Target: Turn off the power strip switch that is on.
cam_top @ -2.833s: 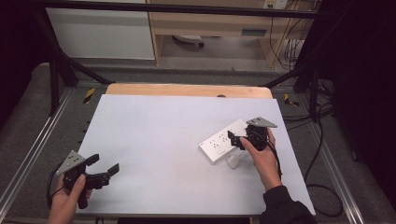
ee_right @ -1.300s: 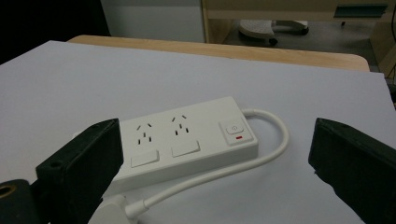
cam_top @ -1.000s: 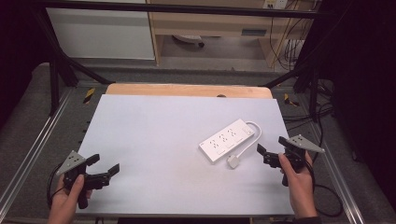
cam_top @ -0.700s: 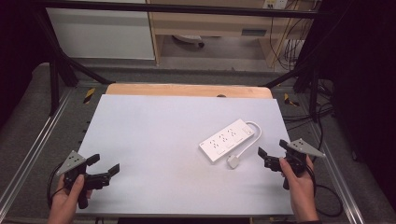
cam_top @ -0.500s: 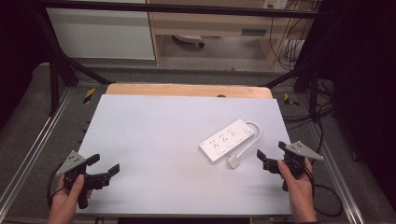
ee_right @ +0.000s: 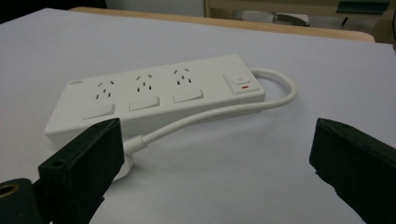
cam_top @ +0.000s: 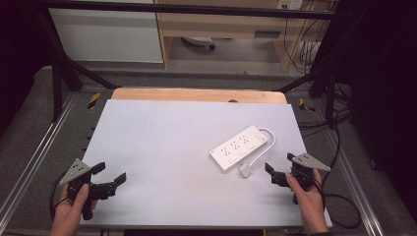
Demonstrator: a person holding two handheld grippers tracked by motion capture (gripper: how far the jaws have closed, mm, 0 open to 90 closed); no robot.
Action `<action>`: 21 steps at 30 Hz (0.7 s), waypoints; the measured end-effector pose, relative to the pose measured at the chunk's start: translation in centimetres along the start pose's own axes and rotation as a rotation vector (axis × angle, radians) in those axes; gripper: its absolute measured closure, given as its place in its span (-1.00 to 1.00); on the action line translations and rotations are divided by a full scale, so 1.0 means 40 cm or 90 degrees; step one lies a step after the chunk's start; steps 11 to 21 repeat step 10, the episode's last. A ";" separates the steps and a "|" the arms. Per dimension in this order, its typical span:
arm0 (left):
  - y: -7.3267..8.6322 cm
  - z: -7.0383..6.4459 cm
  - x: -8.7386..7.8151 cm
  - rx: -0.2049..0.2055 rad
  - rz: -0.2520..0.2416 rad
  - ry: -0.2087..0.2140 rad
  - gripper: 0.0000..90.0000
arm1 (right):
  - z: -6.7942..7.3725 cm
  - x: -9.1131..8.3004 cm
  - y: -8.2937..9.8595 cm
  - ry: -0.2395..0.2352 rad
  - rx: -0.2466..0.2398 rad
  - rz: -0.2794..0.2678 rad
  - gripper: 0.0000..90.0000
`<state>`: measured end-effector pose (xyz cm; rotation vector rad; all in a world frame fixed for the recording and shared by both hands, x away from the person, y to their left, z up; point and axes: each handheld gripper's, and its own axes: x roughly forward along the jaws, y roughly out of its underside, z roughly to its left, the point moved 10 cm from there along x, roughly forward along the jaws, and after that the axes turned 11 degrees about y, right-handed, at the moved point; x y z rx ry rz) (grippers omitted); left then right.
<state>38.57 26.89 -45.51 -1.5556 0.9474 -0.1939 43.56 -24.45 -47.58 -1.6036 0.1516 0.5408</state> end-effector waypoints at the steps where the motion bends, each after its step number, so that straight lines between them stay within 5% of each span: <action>1: 0.000 0.000 0.000 0.000 0.000 0.000 -0.87 | 0.003 0.006 0.006 0.000 0.000 0.007 -0.92; 9: 0.002 -0.004 0.004 0.002 0.005 0.004 -0.87 | 0.020 0.059 0.065 -0.001 -0.024 0.092 -0.92; 10: 0.002 -0.005 0.004 0.002 0.004 0.005 -0.87 | 0.002 0.065 0.066 0.023 -0.034 0.096 -0.92; 21: 0.002 -0.005 0.004 0.002 0.004 0.005 -0.87 | 0.002 0.065 0.066 0.023 -0.034 0.096 -0.92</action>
